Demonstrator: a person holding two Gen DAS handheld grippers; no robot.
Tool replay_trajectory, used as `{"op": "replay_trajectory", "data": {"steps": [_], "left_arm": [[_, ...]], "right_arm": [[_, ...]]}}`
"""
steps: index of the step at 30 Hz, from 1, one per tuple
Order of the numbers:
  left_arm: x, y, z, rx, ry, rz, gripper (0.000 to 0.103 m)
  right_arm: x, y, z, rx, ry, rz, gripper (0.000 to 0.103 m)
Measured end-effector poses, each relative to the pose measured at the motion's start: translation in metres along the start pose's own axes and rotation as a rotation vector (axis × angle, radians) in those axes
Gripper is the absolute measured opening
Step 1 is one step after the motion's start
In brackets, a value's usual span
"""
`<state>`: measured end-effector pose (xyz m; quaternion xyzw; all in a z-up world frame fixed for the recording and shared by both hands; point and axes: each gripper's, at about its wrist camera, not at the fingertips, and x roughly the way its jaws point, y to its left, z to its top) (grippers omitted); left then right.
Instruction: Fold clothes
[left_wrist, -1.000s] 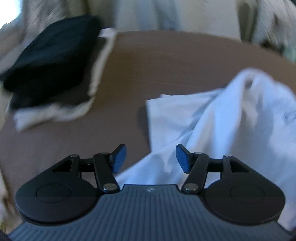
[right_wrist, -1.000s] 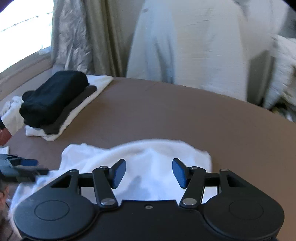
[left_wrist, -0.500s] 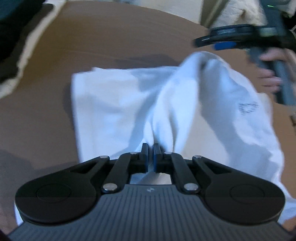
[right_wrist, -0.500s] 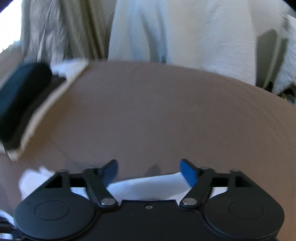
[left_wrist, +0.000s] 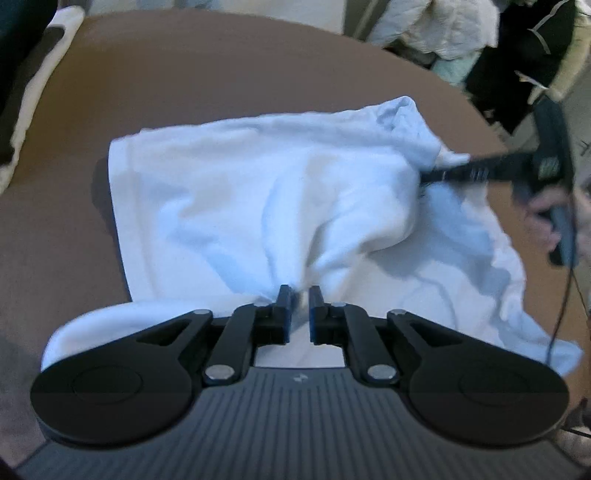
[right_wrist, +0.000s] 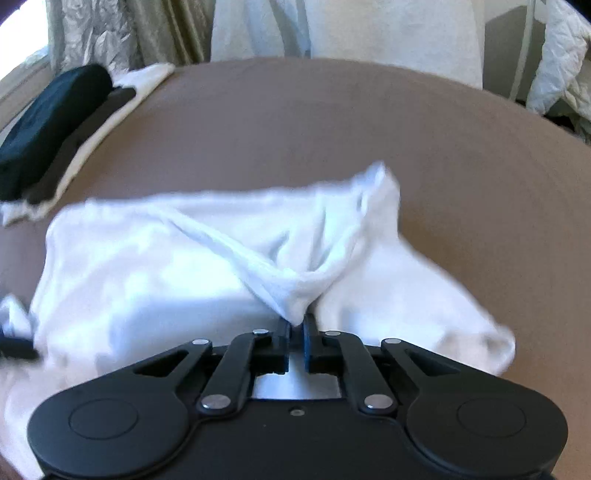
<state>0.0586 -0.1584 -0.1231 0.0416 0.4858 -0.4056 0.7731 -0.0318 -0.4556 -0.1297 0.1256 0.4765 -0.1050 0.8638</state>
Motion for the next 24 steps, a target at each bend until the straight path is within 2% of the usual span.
{"op": "replay_trajectory", "data": {"steps": [1,3,5,8,9,11,12,13,15,17,20,21,22,23,24], "left_arm": [[-0.006,0.002,0.002,0.017,-0.021,0.010,0.009],[-0.018,0.009,0.012,0.029,-0.067,0.061,0.019],[-0.027,0.024,0.024,0.003,-0.085,0.115,0.036],[-0.025,0.055,0.042,-0.068,-0.088,0.178,0.041],[-0.019,0.065,0.046,-0.097,-0.070,0.183,0.041],[-0.002,0.082,0.055,-0.152,0.002,0.212,0.041],[0.008,0.086,0.058,-0.170,0.049,0.258,0.041],[0.017,0.090,0.061,-0.183,0.087,0.293,0.041],[0.027,0.092,0.064,-0.173,0.081,0.280,0.044],[0.036,0.096,0.067,-0.194,0.069,0.264,0.055],[0.042,0.102,0.069,-0.235,0.045,0.235,0.068],[0.044,0.102,0.069,-0.230,0.044,0.235,0.068],[0.046,0.101,0.068,-0.219,0.045,0.239,0.066],[0.046,0.096,0.067,-0.185,0.050,0.256,0.055],[0.044,0.089,0.066,-0.139,0.047,0.276,0.036]], "right_arm": [[0.002,0.001,-0.008,-0.018,0.032,-0.008,0.000],[0.003,0.003,-0.021,-0.047,0.079,-0.021,0.000],[-0.010,-0.003,-0.009,-0.032,0.014,-0.013,0.000],[-0.029,-0.013,0.009,-0.009,-0.084,-0.001,0.002],[-0.036,-0.016,0.014,-0.002,-0.116,0.003,0.008],[-0.047,-0.023,0.028,0.019,-0.179,0.007,0.039],[-0.049,-0.029,0.038,0.047,-0.205,-0.006,0.067],[-0.047,-0.038,0.048,0.066,-0.229,-0.020,0.075],[-0.032,-0.058,0.064,0.119,-0.233,-0.031,0.074],[-0.013,-0.079,0.077,0.190,-0.209,-0.027,0.075],[0.022,-0.100,0.088,0.268,-0.110,0.095,0.075],[0.034,-0.101,0.087,0.269,-0.070,0.111,0.076],[0.045,-0.101,0.086,0.265,-0.030,0.122,0.075],[0.055,-0.097,0.082,0.249,0.002,0.117,0.075],[0.059,-0.090,0.077,0.223,0.000,0.098,0.062]]}}
